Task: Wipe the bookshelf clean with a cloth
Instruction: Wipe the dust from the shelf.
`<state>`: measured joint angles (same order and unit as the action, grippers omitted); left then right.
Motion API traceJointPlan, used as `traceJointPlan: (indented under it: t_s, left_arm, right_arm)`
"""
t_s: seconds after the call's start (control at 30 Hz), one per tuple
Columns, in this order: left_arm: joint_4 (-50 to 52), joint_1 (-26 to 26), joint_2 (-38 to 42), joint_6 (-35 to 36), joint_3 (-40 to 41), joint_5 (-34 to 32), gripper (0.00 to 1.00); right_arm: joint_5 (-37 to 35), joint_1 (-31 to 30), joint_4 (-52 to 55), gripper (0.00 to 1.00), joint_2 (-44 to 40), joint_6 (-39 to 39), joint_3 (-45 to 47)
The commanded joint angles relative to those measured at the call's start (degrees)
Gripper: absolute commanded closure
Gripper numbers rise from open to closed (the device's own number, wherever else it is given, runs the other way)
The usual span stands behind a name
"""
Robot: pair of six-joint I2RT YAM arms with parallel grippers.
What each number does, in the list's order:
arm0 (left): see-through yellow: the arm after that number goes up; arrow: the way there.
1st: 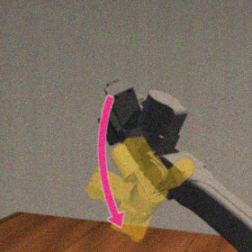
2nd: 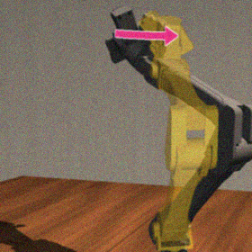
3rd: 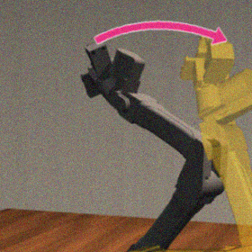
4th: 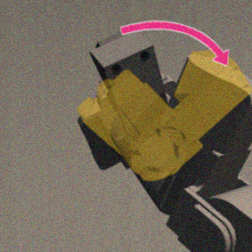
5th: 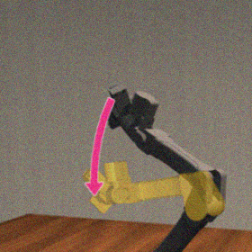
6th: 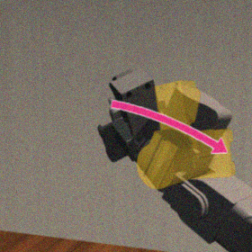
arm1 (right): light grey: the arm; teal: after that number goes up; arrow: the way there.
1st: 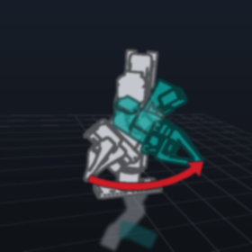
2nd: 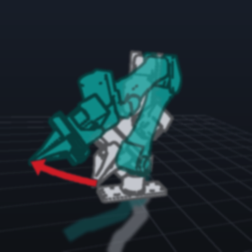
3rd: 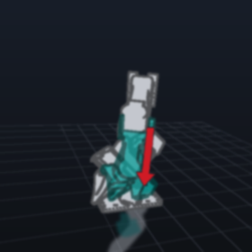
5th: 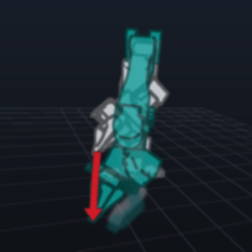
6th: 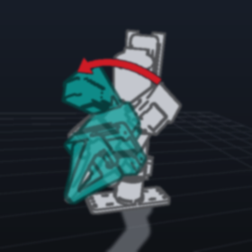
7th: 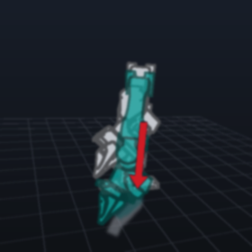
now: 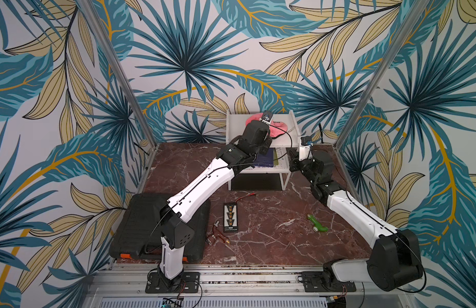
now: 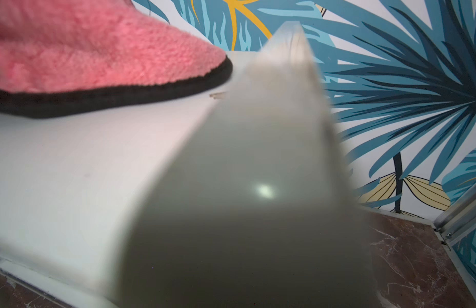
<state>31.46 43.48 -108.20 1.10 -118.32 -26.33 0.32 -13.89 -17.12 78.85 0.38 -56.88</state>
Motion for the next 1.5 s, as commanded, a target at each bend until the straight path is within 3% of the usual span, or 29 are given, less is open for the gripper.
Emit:
traceJointPlan:
  t_s: [0.0, 0.07, 0.2, 0.27, 0.3, 0.33, 0.53, 0.6, 0.7, 0.8, 0.83, 0.87, 0.9, 0.97, 1.1, 1.2, 1.27, 1.33, 1.4, 1.43, 1.47]
  left_arm:
    - [-2.76, -0.84, 4.41, 1.51, 4.03, -15.22, 1.00]
    - [-4.56, 0.17, 5.20, -0.41, 5.68, -10.71, 1.00]
    - [-6.37, 2.19, 2.23, -5.77, 3.96, 17.04, 1.00]
    - [-3.85, 2.68, -0.07, -6.44, 0.09, 23.45, 1.00]
    - [-2.65, 2.66, -0.39, -6.21, -0.73, 22.25, 1.00]
    - [-2.37, 2.56, 0.48, -5.74, 0.61, 16.51, 1.00]
    - [-8.68, 1.08, 12.21, -1.78, 17.62, -10.63, 1.00]
    - [-11.43, 1.16, 15.19, -0.94, 21.51, -14.38, 1.00]
    - [-11.19, 1.93, 15.95, -3.70, 22.03, -5.62, 1.00]
    - [-14.11, 2.36, 14.12, -8.45, 20.74, 21.63, 1.00]
    - [-14.36, 2.57, 12.95, -9.13, 19.62, 26.99, 1.00]
    - [-12.64, 2.72, 11.99, -8.81, 17.79, 28.19, 1.00]
    - [-10.19, 2.78, 11.47, -8.12, 16.05, 25.25, 1.00]
    - [-7.79, 2.50, 12.13, -6.64, 16.54, 12.11, 1.00]
    - [-8.73, 0.11, 19.42, -5.88, 25.31, -6.64, 1.00]
    - [-13.57, -0.60, 24.56, -5.80, 32.23, -11.50, 1.00]
    - [-14.64, -0.70, 25.31, -7.42, 32.80, -8.32, 1.00]
    - [-16.82, -0.60, 23.91, -10.16, 31.78, 2.87, 1.00]
    - [-19.40, -0.56, 21.06, -12.67, 30.09, 17.09, 1.00]
    - [-18.91, -0.35, 19.50, -13.38, 28.20, 22.18, 1.00]
    - [-17.47, -0.22, 18.43, -13.62, 26.15, 23.26, 1.00]
  right_arm:
    - [2.37, 0.55, 0.63, 0.85, 1.75, 0.89, -0.36]
    - [2.30, 0.55, 0.64, 0.85, 1.85, 1.09, -0.27]
    - [2.39, 0.63, 0.20, 0.85, 2.18, 1.54, -0.57]
    - [2.96, 0.63, -0.29, 0.85, 2.36, 1.64, -0.55]
    - [3.18, 0.64, -0.62, 0.85, 2.48, 1.62, -0.58]
    - [3.39, 0.63, -0.69, 0.85, 2.62, 1.51, -0.72]
    - [4.20, 0.62, -1.31, 0.90, 3.10, -0.92, -0.28]
    - [4.40, 0.70, -2.40, 0.93, 3.46, -2.04, 0.04]
    - [5.27, 0.88, -3.58, 0.95, 4.09, -2.71, -0.07]
    - [6.28, 0.97, -5.33, 0.95, 4.30, -2.65, 0.14]
    - [6.68, 0.97, -5.79, 0.95, 4.23, -2.67, 0.30]
    - [6.91, 0.98, -6.37, 0.95, 4.10, -2.55, 0.50]
    - [7.01, 0.98, -6.80, 0.95, 3.83, -2.47, 0.77]
    - [7.02, 1.01, -7.16, 0.95, 3.37, -2.23, 1.58]
    - [7.34, 0.98, -6.73, 0.95, 2.00, -2.87, 2.75]
    - [7.14, 0.98, -6.19, 0.95, 1.60, -3.23, 2.85]
    - [6.86, 0.97, -6.29, 0.95, 1.64, -2.76, 2.67]
    - [6.41, 0.99, -6.53, 0.93, 1.96, -2.06, 2.36]
    - [6.21, 0.99, -6.43, 0.81, 1.82, -1.42, 2.13]
    - [6.27, 0.98, -6.39, 0.75, 1.39, -1.13, 2.38]
    - [6.47, 0.97, -6.39, 0.71, 0.56, -0.99, 2.88]
